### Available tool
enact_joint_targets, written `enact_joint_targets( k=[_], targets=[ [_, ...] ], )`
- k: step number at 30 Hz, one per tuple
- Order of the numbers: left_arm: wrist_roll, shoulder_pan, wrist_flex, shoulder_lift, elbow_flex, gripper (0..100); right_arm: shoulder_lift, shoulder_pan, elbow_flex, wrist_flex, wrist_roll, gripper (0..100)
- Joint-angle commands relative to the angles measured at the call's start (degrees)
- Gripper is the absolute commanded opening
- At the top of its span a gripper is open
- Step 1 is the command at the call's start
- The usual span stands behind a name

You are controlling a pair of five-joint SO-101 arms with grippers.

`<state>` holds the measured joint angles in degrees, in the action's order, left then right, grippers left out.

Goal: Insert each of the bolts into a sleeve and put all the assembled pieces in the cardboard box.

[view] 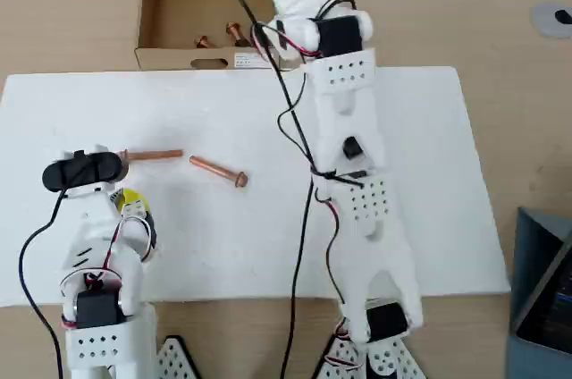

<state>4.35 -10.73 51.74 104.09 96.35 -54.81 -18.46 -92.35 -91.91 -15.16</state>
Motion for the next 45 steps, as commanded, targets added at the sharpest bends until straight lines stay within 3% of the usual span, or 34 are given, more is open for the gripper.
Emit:
enact_joint_targets(
  k=[1,8,12,16,28,35,45],
  targets=[
    [0.35,0.62,0.18,0.31,0.62,0,8.31,1.19,-3.12,-6.33,1.85,11.6],
    [0.35,0.62,0.18,0.31,0.62,0,14.73,3.74,-2.59,-10.64,5.45,11.6],
    [0.35,0.62,0.18,0.31,0.62,0,20.35,5.49,4.62,-10.64,5.54,11.6],
    [0.35,0.62,0.18,0.31,0.62,0,31.69,6.90,18.24,-10.64,6.95,11.6],
    [0.35,0.62,0.18,0.31,0.62,0,57.80,7.34,65.01,-10.55,26.37,11.7],
    [0.35,0.62,0.18,0.31,0.62,0,57.45,8.84,76.62,-10.02,39.38,11.7],
    [0.26,0.62,0.18,0.31,0.62,0,44.00,9.27,76.44,-8.88,49.85,11.9]
  ],
)
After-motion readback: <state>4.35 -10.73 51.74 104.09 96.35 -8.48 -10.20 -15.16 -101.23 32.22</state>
